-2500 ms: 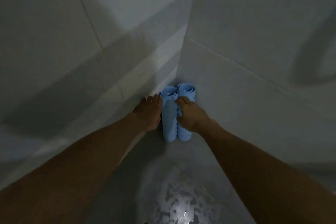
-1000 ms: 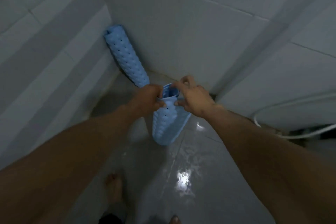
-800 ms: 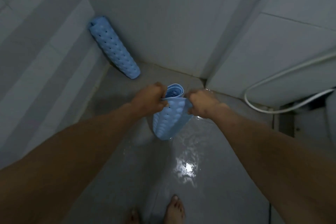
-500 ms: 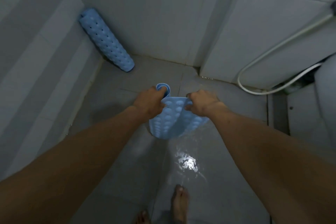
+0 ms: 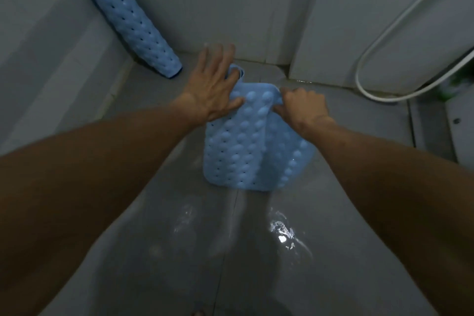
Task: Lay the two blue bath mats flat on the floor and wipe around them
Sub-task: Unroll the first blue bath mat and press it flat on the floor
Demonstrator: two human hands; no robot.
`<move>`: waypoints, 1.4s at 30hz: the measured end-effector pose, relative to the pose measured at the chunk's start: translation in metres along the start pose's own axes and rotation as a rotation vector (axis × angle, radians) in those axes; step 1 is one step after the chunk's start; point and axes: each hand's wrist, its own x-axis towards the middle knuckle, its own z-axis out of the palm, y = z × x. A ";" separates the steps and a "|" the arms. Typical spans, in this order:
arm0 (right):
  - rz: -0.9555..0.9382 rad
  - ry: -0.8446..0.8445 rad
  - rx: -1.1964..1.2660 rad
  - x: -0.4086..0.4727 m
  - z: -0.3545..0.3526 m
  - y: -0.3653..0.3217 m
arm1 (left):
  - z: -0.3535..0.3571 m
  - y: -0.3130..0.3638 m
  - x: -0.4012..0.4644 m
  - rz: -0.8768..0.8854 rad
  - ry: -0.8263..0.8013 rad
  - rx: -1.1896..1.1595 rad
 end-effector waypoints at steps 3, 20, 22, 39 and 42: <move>0.058 0.089 0.002 0.020 0.016 0.014 | 0.007 0.004 0.031 0.121 0.000 -0.089; 0.081 0.469 0.032 0.030 0.037 0.027 | 0.043 -0.009 0.029 -0.014 0.270 -0.279; 0.086 0.490 0.067 0.017 0.025 0.024 | 0.030 -0.016 0.013 -0.043 0.232 -0.411; 0.330 0.468 0.172 -0.049 -0.004 0.049 | 0.079 -0.075 -0.058 -0.288 -0.171 -0.424; 0.394 0.444 0.163 -0.062 -0.009 0.052 | 0.068 -0.073 -0.062 -0.254 -0.051 -0.422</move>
